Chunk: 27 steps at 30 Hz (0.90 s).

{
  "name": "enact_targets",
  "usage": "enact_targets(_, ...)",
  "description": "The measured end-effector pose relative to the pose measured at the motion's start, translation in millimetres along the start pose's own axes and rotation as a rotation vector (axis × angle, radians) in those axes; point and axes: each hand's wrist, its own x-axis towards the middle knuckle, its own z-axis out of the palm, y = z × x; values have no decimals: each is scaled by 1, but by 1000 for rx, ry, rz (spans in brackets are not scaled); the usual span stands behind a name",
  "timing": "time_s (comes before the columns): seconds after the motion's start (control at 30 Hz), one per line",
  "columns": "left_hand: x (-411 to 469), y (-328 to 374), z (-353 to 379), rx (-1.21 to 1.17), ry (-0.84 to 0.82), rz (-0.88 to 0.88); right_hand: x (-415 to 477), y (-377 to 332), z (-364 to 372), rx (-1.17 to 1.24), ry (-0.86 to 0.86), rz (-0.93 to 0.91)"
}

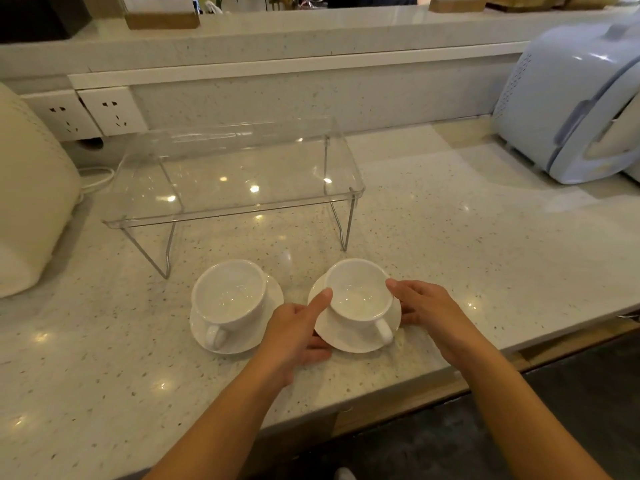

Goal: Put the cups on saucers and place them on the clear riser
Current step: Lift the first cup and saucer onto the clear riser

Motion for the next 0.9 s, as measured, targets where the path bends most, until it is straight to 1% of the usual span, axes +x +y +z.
enact_targets(0.2, -6, -6, 1, 10, 46, 34, -15, -1, -7, 109, -91, -19)
enact_targets(0.27, -13, -3, -1, 4, 74, 86, -23, -2, -8, 134, -85, -55)
enact_targets(0.37, -29, 10, -4, -13, 105, 214, -35, -13, -8, 153, -22, -129)
enact_targets(0.5, -52, 39, -11, -6, 164, 395, -50, -45, -10, 175, 16, -268)
enact_targets(0.63, -68, 75, -26, -54, 141, 518, -52, -85, -6, 187, 27, -404)
enact_targets(0.73, -67, 104, -41, -69, 161, 561, -42, -118, 2, 171, 13, -476)
enact_targets(0.9, -46, 148, -74, -36, 209, 571, -11, -165, 29, 124, -31, -499)
